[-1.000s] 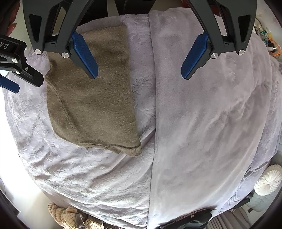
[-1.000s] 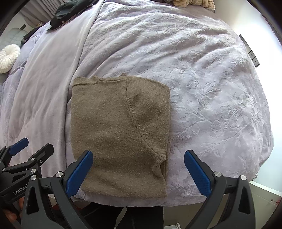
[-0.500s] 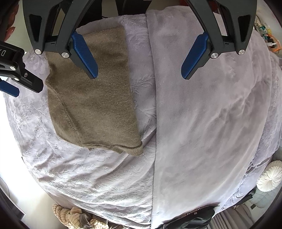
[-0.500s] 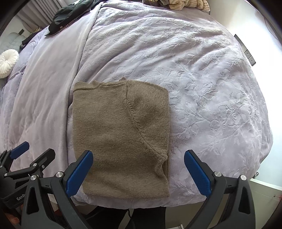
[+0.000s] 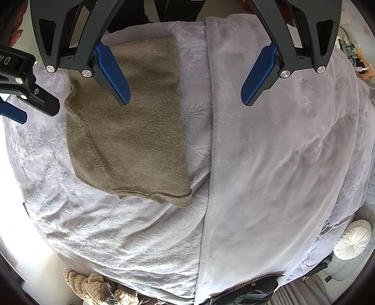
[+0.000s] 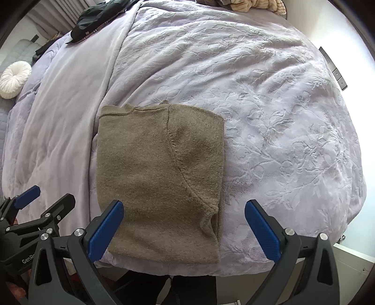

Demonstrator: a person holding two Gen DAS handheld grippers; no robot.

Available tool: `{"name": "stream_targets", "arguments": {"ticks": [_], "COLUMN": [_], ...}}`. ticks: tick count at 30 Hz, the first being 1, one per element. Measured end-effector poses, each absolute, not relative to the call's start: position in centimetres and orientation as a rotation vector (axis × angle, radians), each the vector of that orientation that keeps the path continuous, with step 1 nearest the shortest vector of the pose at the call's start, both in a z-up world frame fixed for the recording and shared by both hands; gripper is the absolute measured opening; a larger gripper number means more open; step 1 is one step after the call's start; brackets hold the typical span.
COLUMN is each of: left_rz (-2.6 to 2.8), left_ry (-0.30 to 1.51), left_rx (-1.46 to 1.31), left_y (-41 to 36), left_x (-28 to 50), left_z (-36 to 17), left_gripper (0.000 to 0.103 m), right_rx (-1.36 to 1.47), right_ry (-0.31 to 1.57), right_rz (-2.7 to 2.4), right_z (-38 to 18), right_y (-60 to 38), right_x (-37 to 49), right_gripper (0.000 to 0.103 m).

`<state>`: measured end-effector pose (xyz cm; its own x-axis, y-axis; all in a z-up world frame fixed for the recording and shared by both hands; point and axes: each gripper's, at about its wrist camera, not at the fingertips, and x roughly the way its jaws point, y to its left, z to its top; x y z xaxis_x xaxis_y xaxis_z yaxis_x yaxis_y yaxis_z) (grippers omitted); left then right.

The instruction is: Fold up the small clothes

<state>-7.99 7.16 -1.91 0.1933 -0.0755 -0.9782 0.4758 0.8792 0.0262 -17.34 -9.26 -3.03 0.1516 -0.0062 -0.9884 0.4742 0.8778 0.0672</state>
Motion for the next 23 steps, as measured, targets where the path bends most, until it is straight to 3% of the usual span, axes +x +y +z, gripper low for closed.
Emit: {"name": "stream_targets", "arguments": {"ticks": [23], "left_rz": [-0.333], "left_ry": [1.284], "left_rx": [0.289], "left_y": [7.1], "left_x": [-8.9], "left_z": [-0.4], "left_gripper": [0.096], "right_rx": [0.363], "right_ry": [1.404], "right_rz": [-0.291], "right_z": [-2.8], "right_y": [-10.0], "right_x": [-17.4], "right_gripper": [0.103]}}
